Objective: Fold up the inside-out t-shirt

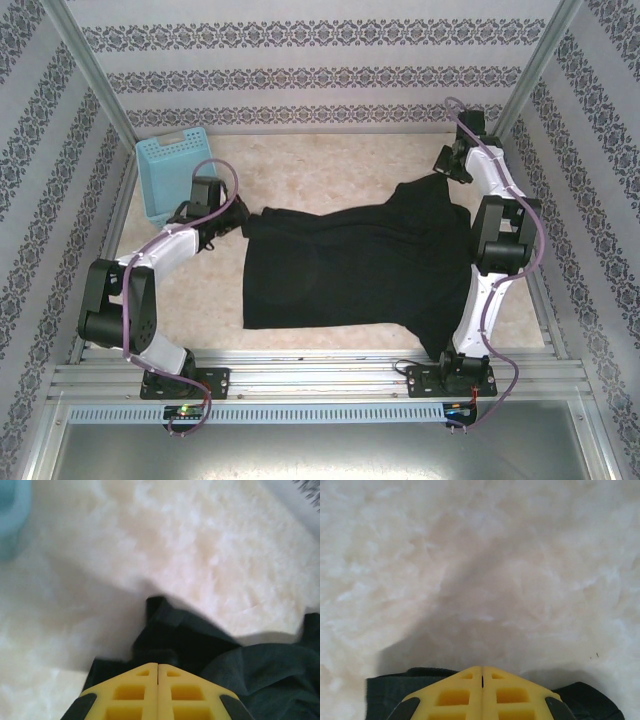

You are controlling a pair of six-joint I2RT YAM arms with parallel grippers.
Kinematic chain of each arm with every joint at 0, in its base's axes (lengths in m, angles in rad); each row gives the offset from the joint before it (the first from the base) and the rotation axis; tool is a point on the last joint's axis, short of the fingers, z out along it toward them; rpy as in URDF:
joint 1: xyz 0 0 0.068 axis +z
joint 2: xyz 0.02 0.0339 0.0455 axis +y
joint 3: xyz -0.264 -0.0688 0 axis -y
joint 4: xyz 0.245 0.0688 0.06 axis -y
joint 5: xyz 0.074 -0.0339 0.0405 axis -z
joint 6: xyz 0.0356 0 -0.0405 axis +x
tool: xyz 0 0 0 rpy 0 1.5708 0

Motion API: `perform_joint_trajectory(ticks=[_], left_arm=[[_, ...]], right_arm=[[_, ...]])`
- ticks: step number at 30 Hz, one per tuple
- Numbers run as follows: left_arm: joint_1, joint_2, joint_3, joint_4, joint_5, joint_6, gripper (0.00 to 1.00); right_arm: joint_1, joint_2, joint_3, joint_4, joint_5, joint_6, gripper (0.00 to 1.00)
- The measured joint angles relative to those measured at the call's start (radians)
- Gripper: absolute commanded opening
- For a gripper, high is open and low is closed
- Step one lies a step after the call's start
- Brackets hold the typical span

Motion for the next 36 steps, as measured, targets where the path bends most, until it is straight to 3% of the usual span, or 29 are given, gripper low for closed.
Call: perform_joint_trajectory(ticks=[5, 15, 21, 29, 36], left_arm=[[0.001, 0.068, 0.179, -0.011, -0.036, 0.013, 0.0], [0.019, 0.33, 0.487, -0.02, -0.07, 0.058, 0.0], [0.031, 0.412, 0.525, -0.021, -0.123, 0.087, 0.0], [0.032, 0.477, 0.536, -0.002, -0.165, 0.117, 0.0], [0.032, 0.492, 0.523, 0.088, -0.153, 0.15, 0.0]], right_arm=[[0.011, -0.075, -0.006, 0.082, 0.014, -0.008, 0.0], [-0.006, -0.145, -0.061, 0.432, -0.048, 0.031, 0.0], [-0.053, -0.087, -0.033, 0.581, -0.13, 0.106, 0.0], [-0.061, 0.09, 0.178, 0.594, -0.224, 0.151, 0.0], [-0.066, 0.081, 0.151, 0.603, -0.301, 0.177, 0.0]])
